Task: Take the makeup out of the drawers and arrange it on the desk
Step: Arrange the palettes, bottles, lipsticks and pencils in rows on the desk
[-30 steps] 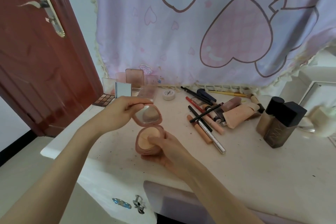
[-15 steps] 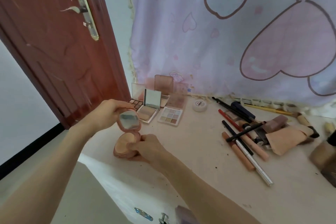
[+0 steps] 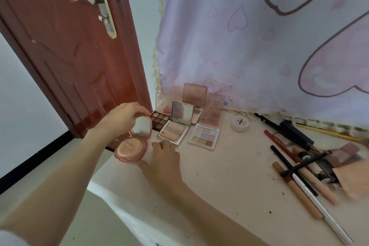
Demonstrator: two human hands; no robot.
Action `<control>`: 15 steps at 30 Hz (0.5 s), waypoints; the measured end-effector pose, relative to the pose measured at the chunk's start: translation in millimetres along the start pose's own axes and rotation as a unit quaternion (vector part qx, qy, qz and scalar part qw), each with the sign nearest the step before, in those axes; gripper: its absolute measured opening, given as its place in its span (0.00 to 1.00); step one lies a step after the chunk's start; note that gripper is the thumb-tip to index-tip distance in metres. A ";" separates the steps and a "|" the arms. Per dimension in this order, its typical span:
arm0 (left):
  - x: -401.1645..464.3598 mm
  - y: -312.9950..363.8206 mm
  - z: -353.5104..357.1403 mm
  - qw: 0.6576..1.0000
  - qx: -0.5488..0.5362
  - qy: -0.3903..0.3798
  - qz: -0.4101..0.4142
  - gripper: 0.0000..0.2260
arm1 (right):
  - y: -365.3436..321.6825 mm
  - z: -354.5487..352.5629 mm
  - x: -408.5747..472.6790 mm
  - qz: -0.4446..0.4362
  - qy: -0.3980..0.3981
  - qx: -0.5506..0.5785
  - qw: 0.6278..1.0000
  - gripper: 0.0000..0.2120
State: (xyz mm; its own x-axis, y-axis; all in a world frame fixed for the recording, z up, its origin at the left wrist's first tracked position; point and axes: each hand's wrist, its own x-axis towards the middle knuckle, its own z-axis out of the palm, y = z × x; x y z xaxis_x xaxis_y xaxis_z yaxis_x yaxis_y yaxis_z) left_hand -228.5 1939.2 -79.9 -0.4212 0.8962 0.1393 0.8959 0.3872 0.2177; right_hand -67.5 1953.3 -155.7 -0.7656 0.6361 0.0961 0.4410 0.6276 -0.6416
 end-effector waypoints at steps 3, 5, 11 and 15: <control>4.5 4.5 7.1 0.999 -0.022 0.026 0.017 0.17 | 3.1 9.3 2.7 -0.013 0.044 -0.067 0.997 0.25; 7.0 4.9 11.4 0.998 -0.046 0.046 0.024 0.16 | 2.9 13.6 5.7 -0.015 0.064 -0.072 0.995 0.26; 6.5 1.6 15.4 0.981 -0.158 0.109 0.013 0.11 | 0.5 19.4 14.3 -0.019 0.100 -0.087 0.991 0.26; -11.9 -5.7 24.3 0.935 -0.288 0.195 -0.065 0.14 | 1.7 19.3 14.3 -0.011 0.104 -0.084 0.991 0.27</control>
State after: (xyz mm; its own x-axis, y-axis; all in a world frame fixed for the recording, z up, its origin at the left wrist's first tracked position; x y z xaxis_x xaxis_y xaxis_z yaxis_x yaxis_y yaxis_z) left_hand -225.2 1931.6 -106.3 -0.6411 0.6588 0.3936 0.6566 0.2055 0.7257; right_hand -86.7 1954.8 -170.1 -0.6702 0.6892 0.2754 0.5102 0.6973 -0.5035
